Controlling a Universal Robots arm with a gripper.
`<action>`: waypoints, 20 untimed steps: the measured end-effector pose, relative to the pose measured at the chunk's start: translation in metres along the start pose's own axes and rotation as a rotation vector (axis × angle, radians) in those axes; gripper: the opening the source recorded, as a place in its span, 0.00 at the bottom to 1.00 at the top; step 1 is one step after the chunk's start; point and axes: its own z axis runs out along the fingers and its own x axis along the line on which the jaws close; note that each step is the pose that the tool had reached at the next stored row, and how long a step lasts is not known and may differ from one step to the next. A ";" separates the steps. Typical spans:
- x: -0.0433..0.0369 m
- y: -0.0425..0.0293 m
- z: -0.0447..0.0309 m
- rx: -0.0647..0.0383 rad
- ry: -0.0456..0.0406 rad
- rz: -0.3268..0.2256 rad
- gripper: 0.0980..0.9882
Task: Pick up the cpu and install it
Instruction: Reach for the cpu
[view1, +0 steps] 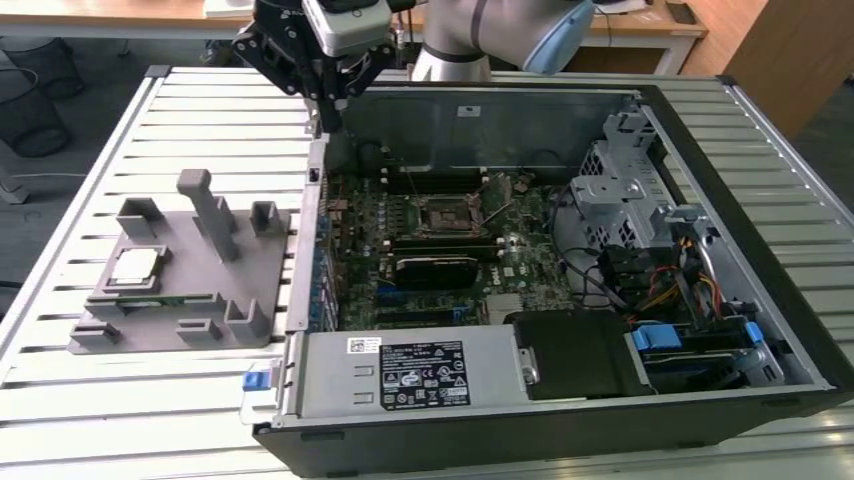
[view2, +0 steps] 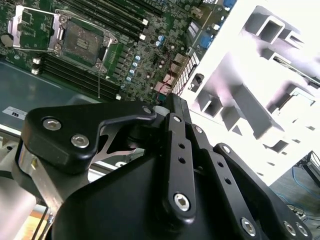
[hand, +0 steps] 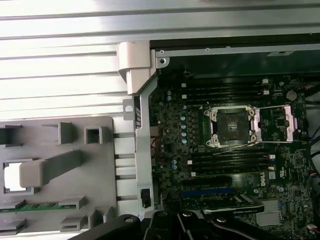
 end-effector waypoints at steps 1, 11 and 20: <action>0.0009 -0.0001 0.0001 0.000 -0.0001 0.000 0.01; 0.0108 -0.0008 0.0002 0.000 -0.0001 0.000 0.01; 0.0209 -0.0016 0.0003 0.000 -0.0001 0.000 0.01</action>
